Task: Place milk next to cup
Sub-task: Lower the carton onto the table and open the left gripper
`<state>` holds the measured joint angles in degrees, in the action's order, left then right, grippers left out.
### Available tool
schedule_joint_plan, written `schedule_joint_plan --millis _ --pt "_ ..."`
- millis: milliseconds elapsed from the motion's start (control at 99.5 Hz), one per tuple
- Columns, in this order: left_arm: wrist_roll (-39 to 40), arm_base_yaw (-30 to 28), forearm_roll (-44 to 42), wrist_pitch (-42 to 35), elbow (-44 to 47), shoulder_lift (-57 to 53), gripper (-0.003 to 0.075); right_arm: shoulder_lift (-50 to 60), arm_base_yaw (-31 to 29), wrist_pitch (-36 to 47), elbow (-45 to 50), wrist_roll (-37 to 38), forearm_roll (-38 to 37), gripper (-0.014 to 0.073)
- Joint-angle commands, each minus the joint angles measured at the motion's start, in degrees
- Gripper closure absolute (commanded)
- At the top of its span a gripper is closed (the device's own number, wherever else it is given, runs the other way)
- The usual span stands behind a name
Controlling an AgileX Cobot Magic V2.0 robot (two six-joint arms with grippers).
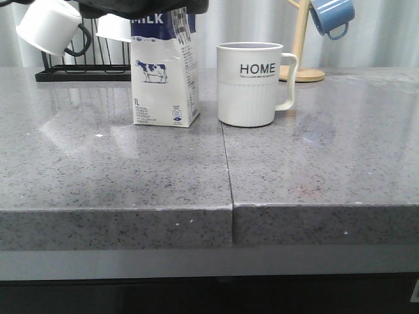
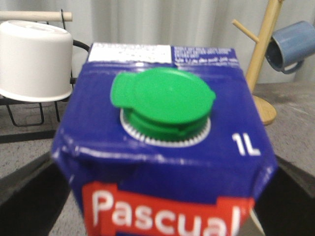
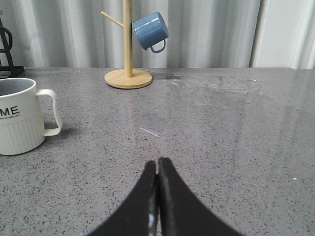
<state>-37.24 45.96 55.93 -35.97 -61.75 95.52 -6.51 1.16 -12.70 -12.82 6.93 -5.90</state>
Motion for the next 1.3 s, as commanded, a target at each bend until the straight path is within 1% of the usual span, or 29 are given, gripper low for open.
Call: schedule_joint_plan --millis 0,331,492,663,753,874,924,994,1065,1165,1226,1236,1286 --pt "-0.24 0.69 -1.38 -1.96 0.81 -4.90 0.0041 -0.50 -0.32 4.69 -1.41 0.05 -0.51 0.0715" --pt "-0.73 0.55 -1.85 -2.88 14.18 -18.90 0.0041 -0.50 -0.32 4.69 -1.41 0.05 -0.51 0.0715" --pt "-1.01 -3.44 -6.55 -1.92 19.66 -28.22 0.0044 -0.50 -0.32 4.69 -1.41 0.05 -0.51 0.0715" --pt "-0.04 -10.79 -12.55 4.93 22.92 -37.07 0.0050 -0.50 -0.32 4.69 -1.41 0.05 -0.51 0.0715" --pt "6.36 -15.99 -19.06 7.99 24.80 -40.58 0.0051 -0.50 -0.32 4.69 -1.41 0.05 -0.51 0.0715" --pt "20.26 -24.22 -31.97 15.64 26.67 -44.59 0.0051 -0.50 -0.32 4.69 -1.41 0.05 -0.51 0.0715" --pt "27.40 -27.94 -39.10 19.38 27.28 -46.10 0.0051 -0.50 -0.32 4.69 -1.41 0.05 -0.51 0.0715" --pt "34.74 -31.62 -46.10 24.20 27.75 -48.04 0.0051 -0.50 -0.32 4.69 -1.41 0.05 -0.51 0.0715" --pt "38.74 -33.83 -50.30 28.05 28.26 -50.34 0.0051 -0.50 -0.32 4.69 -1.41 0.05 -0.51 0.0715" --pt "39.86 -34.79 -53.14 31.60 30.01 -54.50 0.0051 -0.50 -0.32 4.69 -1.41 0.05 -0.51 0.0715" --pt "39.86 -34.79 -53.38 33.12 31.66 -57.40 0.0051 -0.50 -0.32 4.69 -1.41 0.05 -0.51 0.0715" --pt "42.77 -35.09 -54.66 39.37 39.22 -72.83 0.0051 -0.50 -0.32 4.69 -1.41 0.05 -0.51 0.0715" --pt "43.19 -35.09 -55.28 40.37 40.58 -75.97 0.0057 -0.50 -0.32 4.69 -1.41 0.05 -0.51 0.0715"
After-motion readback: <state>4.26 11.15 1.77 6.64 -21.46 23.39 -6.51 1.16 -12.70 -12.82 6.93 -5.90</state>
